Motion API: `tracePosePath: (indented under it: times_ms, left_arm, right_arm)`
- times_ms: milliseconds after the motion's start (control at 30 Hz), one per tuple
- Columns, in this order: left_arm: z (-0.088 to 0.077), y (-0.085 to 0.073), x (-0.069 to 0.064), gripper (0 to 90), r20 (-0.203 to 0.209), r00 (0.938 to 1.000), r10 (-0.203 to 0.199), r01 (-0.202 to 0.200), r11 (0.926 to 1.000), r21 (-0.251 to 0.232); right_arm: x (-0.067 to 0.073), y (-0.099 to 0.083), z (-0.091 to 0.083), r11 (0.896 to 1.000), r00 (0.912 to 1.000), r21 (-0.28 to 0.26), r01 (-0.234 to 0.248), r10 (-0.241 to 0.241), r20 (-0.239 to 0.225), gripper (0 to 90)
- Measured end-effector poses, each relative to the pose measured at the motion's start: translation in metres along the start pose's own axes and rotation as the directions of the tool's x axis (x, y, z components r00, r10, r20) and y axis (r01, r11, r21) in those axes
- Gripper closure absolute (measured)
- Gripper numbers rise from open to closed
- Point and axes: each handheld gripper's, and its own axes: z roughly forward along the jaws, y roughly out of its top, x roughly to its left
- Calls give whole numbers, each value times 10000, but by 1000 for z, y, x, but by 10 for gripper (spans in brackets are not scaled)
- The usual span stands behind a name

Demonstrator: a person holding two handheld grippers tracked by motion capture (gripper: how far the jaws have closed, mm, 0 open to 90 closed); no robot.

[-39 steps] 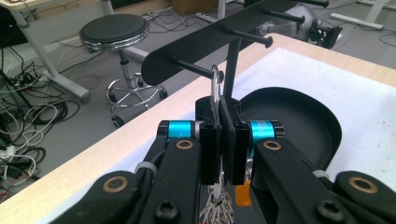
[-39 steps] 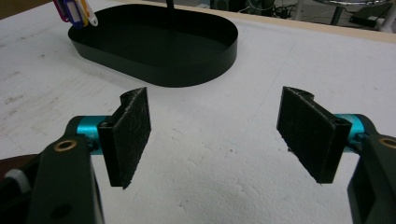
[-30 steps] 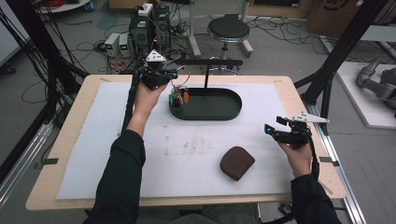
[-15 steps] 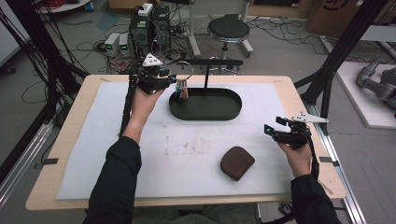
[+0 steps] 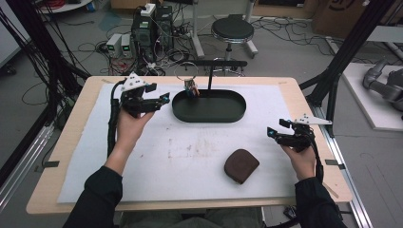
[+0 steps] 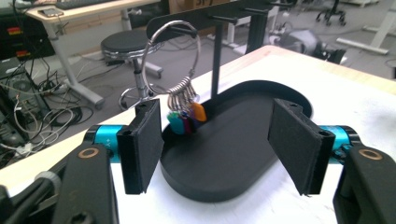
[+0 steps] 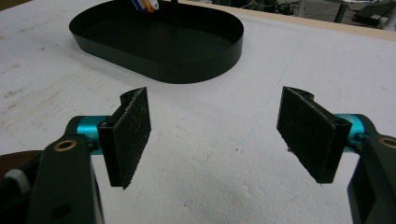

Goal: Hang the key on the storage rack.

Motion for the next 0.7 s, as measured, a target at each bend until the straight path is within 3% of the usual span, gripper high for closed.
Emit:
tracePosePath:
  times_ms: [267, 500, 700]
  left_arm:
    - [-37, -37, -11, 270, -298, 9985, 465, -464, 9989, 51]
    - [-61, -71, -13, 268, -375, 9993, 53, -44, 9997, 222]
    - [-67, -85, -11, 268, -327, 9994, -136, 150, 9990, 419]
  right_arm:
    - [0, 0, 1, 10000, 10000, -65, -11, 11, 14, 264]
    - [-2, 0, 1, 9999, 9999, -45, -98, 99, 83, 263]
    - [-1, 0, 1, 9999, 9999, 60, -90, 89, 83, 264]
